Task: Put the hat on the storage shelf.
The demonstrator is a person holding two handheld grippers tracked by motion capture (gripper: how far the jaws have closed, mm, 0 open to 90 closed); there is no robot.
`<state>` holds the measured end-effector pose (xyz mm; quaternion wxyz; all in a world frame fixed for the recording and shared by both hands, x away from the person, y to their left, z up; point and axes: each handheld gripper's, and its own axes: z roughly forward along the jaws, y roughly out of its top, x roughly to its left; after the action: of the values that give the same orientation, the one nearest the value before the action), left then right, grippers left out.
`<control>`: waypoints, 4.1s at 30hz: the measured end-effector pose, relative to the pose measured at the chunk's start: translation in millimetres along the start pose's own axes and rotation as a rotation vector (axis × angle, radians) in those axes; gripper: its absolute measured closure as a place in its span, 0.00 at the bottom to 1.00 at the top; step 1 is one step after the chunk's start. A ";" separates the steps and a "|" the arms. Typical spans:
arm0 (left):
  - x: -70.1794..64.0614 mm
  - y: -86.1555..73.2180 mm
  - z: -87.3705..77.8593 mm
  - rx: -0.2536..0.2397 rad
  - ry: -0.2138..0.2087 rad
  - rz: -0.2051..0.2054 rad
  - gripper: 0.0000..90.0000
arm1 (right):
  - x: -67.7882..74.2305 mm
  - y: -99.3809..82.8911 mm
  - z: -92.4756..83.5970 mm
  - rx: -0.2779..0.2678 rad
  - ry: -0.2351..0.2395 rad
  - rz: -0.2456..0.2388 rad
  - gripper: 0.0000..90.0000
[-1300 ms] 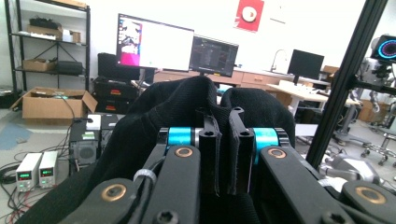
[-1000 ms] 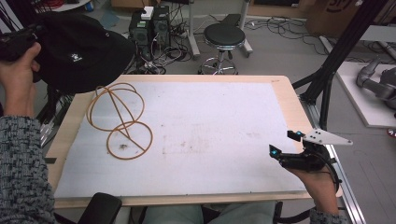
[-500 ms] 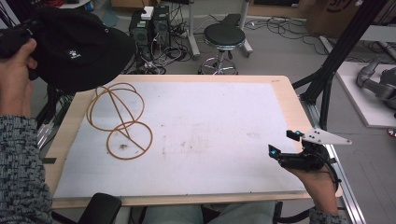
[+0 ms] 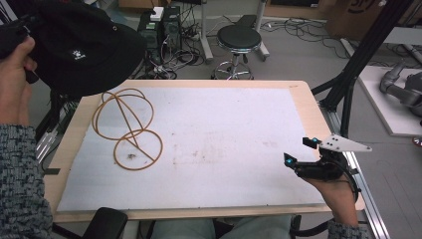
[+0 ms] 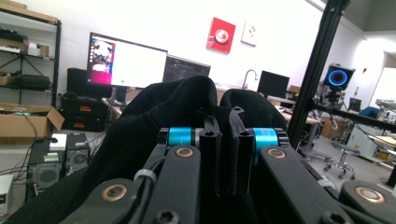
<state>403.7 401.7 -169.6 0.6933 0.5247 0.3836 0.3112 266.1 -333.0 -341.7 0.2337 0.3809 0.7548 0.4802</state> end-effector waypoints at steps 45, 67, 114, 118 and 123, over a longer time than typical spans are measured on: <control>-2.3 3.0 -0.3 0.092 -0.330 -0.118 0.95 | 0.4 2.9 7.7 0.009 0.020 -0.001 0.13; -13.6 -21.7 8.5 0.242 -0.452 -0.095 0.95 | -1.0 4.8 15.1 0.009 0.033 -0.003 0.13; -57.1 -82.2 -25.5 0.302 -0.414 0.009 0.90 | 4.9 42.7 80.8 -0.016 0.193 -0.062 0.13; -59.6 -84.9 -25.3 0.310 -0.412 0.018 0.89 | 5.0 43.4 81.6 -0.019 0.192 -0.061 0.14; -59.6 -86.2 -26.6 0.313 -0.414 0.023 0.85 | 4.1 44.0 81.0 -0.023 0.191 -0.061 0.13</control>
<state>352.8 343.0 -244.8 0.6638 0.6825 0.2709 0.1418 337.2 -274.5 -336.7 0.1795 0.3076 0.7794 0.5155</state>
